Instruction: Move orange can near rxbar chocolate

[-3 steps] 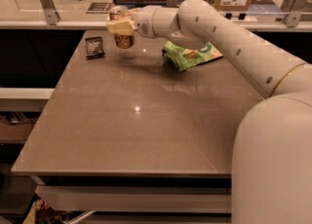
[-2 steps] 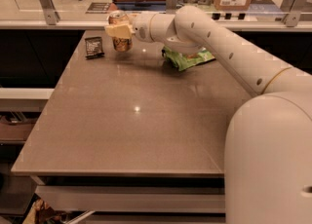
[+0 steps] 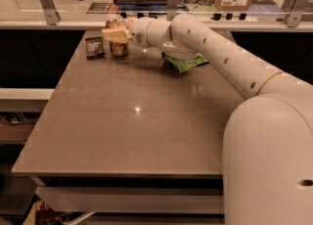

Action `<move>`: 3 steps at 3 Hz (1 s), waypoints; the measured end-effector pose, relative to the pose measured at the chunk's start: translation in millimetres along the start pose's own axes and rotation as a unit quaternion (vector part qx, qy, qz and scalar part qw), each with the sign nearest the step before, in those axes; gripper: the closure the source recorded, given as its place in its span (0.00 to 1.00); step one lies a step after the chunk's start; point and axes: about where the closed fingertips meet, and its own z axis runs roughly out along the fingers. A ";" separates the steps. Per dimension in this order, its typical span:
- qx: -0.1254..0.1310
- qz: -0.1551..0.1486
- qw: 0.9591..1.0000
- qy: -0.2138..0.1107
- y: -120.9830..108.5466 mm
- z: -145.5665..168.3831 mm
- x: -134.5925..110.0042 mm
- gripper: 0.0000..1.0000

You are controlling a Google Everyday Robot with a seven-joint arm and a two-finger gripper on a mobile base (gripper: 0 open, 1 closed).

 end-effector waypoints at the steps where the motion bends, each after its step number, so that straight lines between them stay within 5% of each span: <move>1: -0.002 0.000 1.000 0.000 2.1 2.4 0.2 0.59; 3: -0.006 0.001 1.000 0.000 6.3 7.1 0.4 0.13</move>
Offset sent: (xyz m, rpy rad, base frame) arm -0.0006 0.0028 -0.0004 0.0008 0.0008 0.0037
